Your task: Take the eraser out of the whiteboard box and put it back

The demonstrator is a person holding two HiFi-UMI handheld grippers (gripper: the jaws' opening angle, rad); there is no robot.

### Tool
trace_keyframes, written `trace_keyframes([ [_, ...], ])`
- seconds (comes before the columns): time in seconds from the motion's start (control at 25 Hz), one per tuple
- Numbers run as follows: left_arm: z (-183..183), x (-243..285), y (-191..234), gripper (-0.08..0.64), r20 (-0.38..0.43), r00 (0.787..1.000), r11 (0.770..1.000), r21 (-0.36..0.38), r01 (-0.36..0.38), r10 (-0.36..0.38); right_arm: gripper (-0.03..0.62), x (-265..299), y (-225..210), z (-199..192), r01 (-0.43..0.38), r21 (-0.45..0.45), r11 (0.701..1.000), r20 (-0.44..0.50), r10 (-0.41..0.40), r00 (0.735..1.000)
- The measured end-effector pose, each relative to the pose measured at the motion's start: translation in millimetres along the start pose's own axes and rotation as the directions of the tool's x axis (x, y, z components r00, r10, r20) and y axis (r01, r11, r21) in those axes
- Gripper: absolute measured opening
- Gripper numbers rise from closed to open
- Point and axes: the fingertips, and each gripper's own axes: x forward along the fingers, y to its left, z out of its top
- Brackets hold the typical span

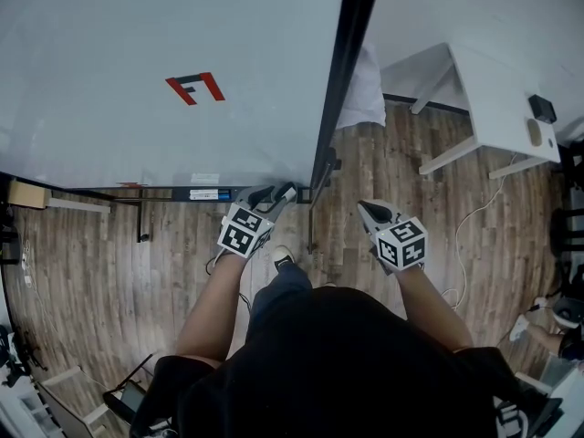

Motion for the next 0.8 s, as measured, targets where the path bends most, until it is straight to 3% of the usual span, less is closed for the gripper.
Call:
trace_keyframes([
  [0.8, -18, 38, 0, 0.195, -0.051, 0.997, 0.998, -0.027, 0.058, -0.060, -0.006, 17, 17, -28, -0.023, 0.034, 0.999, -0.070, 0.025, 0.997],
])
